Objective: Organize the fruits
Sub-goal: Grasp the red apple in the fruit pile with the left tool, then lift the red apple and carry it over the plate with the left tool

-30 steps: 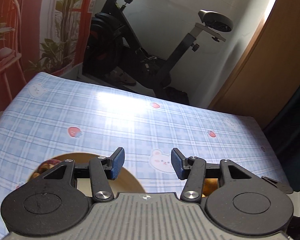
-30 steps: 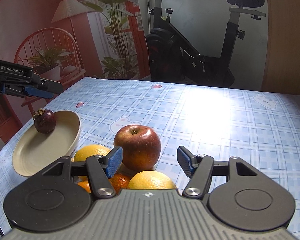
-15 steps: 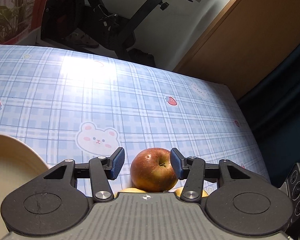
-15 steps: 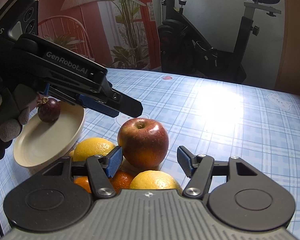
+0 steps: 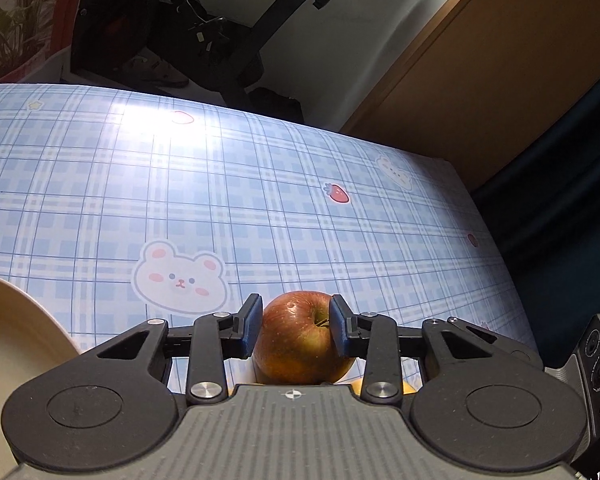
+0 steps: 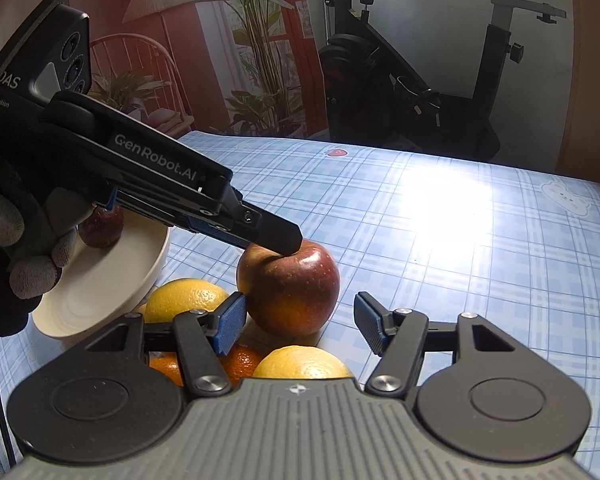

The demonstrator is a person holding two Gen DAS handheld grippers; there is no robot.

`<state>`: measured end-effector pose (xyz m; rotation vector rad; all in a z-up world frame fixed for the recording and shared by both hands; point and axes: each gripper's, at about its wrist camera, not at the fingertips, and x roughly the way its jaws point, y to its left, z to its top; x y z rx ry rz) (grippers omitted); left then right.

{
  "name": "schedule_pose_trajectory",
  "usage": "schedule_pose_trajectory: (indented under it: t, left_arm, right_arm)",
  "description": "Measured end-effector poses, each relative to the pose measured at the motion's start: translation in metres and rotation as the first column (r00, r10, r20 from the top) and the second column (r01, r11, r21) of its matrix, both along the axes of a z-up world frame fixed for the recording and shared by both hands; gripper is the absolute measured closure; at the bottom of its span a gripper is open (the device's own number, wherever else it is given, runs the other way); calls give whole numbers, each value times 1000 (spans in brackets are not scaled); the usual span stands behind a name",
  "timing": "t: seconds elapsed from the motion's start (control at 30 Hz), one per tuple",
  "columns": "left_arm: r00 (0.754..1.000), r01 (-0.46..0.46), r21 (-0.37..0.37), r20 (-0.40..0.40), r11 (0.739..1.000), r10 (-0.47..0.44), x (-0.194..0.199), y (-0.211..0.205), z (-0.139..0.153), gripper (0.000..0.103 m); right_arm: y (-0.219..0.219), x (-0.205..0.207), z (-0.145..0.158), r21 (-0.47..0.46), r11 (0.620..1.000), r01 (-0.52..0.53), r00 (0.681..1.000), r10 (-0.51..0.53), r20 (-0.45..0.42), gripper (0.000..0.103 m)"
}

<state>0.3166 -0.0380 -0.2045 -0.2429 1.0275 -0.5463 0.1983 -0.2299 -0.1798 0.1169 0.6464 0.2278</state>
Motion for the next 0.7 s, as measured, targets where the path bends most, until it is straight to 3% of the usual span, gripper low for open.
schedule_pose_trajectory:
  t: [0.3,0.7]
  left_arm:
    - [999,-16,-51,-47,999,13,5,10,-2,64]
    - [997,-24,-59,-70,998,20,1,12,-2,64]
  right_arm:
    - [-10,18,-8,123,992,-38,998,42,-35,39]
    - [-20,14,-9,178,984,-27,999,32,-25,40]
